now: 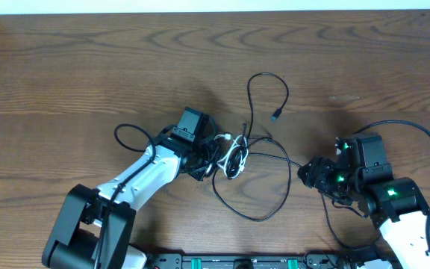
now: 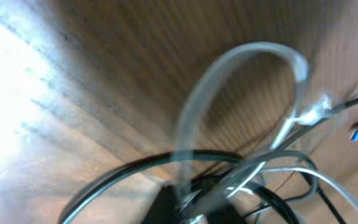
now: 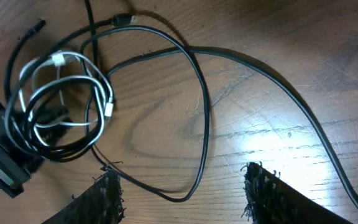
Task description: Untangle cables
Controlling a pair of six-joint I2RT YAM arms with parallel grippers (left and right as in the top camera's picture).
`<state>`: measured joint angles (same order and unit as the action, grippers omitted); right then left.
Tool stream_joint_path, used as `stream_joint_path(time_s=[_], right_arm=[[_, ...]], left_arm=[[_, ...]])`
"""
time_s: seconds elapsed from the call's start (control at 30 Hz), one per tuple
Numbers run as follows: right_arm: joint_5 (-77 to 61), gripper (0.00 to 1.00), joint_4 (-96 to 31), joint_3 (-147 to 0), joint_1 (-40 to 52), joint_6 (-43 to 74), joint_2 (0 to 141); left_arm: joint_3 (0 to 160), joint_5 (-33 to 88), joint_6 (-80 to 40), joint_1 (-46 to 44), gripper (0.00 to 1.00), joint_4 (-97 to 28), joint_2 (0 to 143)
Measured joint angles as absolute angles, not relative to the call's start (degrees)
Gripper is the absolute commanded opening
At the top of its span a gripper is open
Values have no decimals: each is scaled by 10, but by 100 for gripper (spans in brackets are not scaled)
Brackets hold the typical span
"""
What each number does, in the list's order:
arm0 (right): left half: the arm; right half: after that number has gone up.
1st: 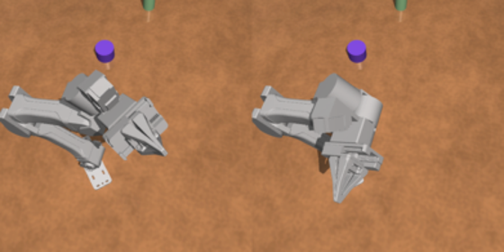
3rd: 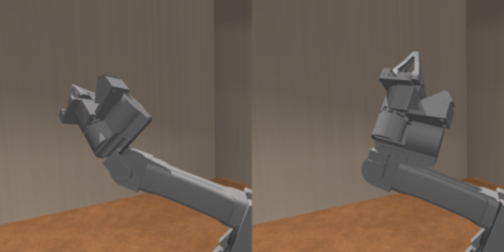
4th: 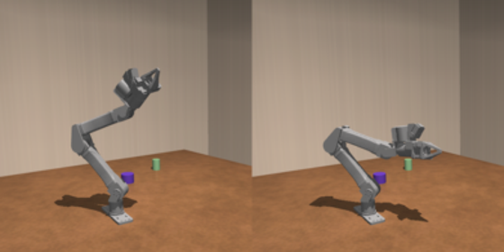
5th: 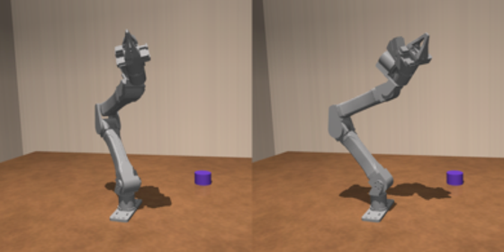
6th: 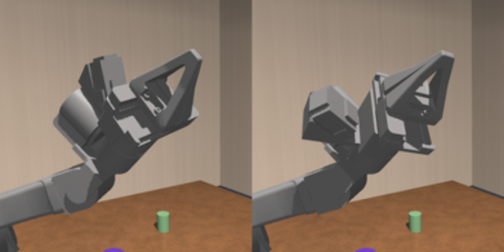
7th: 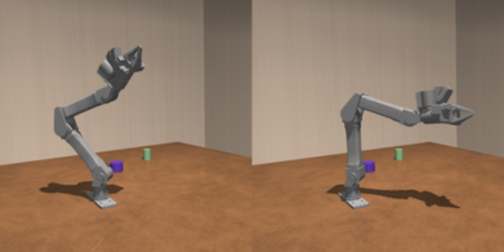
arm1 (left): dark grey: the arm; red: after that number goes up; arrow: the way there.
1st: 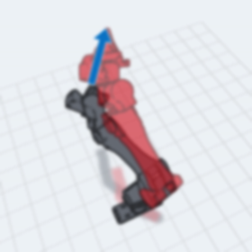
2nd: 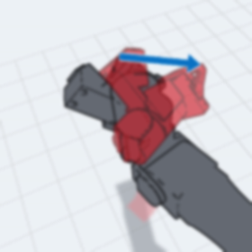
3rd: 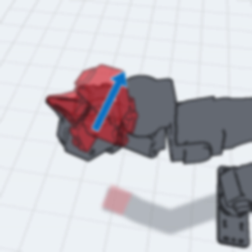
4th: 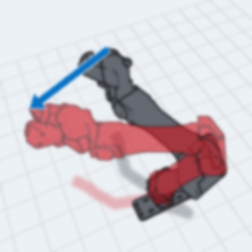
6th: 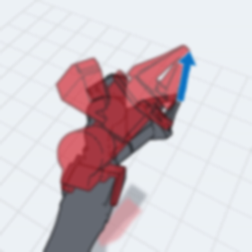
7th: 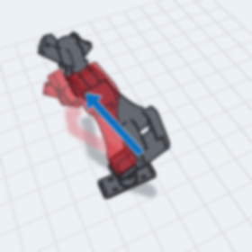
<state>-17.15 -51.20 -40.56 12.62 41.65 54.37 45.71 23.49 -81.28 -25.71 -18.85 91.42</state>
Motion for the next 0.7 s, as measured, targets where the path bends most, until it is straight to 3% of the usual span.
stream_joint_path(time_s=[0.4, 0.5, 0.7], right_arm=[[-242, 60, -451, -406, 136, 416, 544], [-252, 55, -447, -406, 158, 431, 544], [-257, 54, -426, -406, 190, 474, 553]], left_arm=[[456, 241, -613, -262, 8, -88, 810], [457, 241, -585, -280, 8, -42, 773], [457, 243, -572, -301, 8, 7, 748]])
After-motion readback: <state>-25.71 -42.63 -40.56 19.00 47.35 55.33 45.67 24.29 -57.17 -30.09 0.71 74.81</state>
